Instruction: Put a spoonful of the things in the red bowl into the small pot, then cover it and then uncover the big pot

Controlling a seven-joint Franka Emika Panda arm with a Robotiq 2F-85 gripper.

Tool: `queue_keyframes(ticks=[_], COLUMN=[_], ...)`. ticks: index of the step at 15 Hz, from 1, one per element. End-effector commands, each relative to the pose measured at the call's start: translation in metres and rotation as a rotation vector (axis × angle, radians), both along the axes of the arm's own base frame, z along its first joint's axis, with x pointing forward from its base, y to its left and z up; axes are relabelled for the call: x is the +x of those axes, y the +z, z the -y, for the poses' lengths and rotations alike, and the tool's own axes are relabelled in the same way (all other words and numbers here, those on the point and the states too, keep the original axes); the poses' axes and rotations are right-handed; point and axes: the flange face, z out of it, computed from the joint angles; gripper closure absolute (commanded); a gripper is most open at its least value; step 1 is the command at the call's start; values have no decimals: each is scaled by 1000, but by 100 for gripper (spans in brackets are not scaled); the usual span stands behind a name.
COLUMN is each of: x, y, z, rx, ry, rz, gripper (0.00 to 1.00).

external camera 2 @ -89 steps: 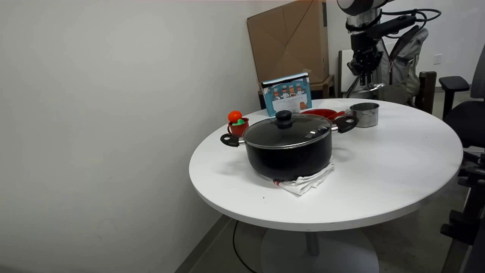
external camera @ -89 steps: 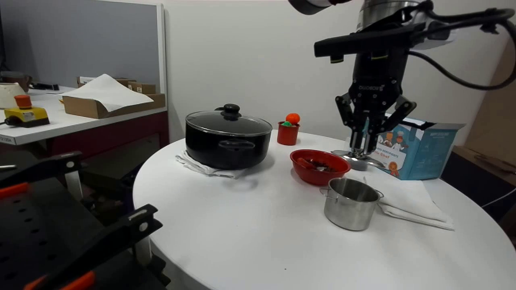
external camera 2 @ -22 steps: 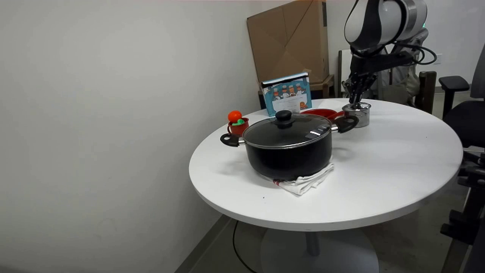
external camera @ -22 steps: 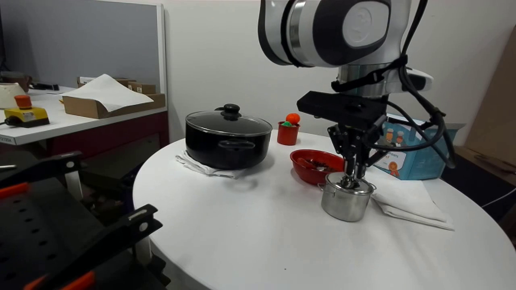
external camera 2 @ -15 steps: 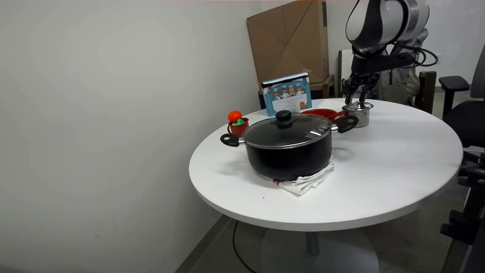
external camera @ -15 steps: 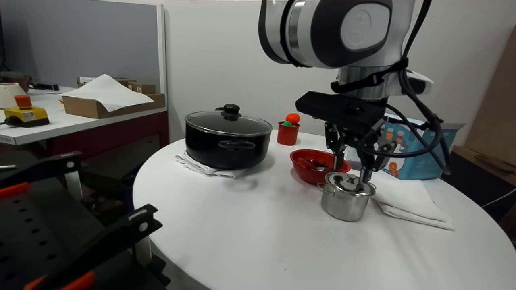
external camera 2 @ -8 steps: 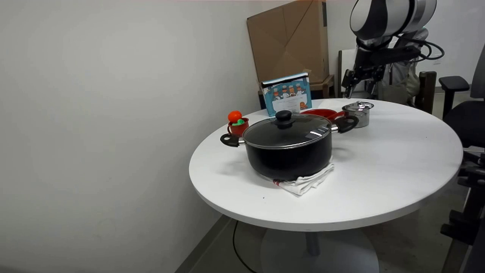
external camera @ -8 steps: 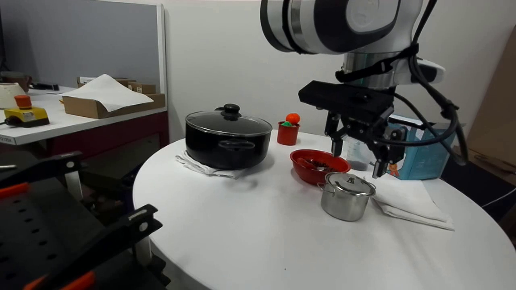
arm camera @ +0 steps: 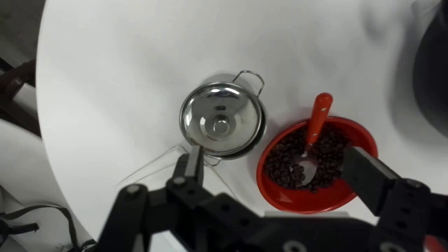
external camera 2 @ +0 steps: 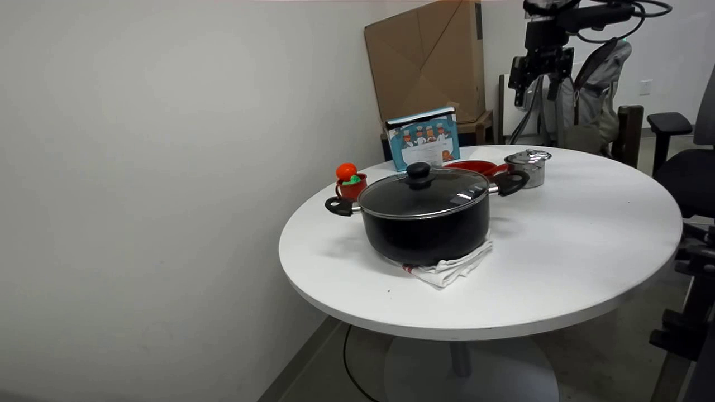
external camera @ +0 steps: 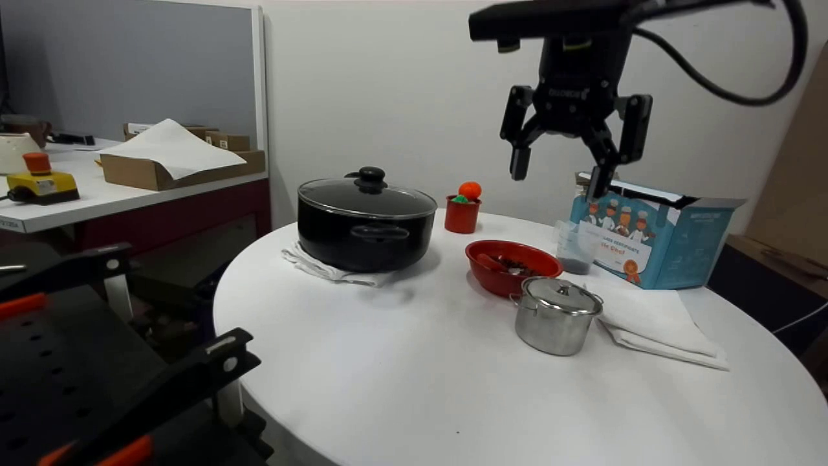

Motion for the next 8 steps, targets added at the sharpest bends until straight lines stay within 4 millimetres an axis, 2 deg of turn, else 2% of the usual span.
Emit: queue_keyframes(ticks=[1, 4, 8], x=[-24, -36, -60], y=[34, 50, 60], z=[-29, -54, -103], rx=[10, 14, -17], ry=[86, 154, 301], rz=[-80, -138, -188], gripper=[0, 0, 0])
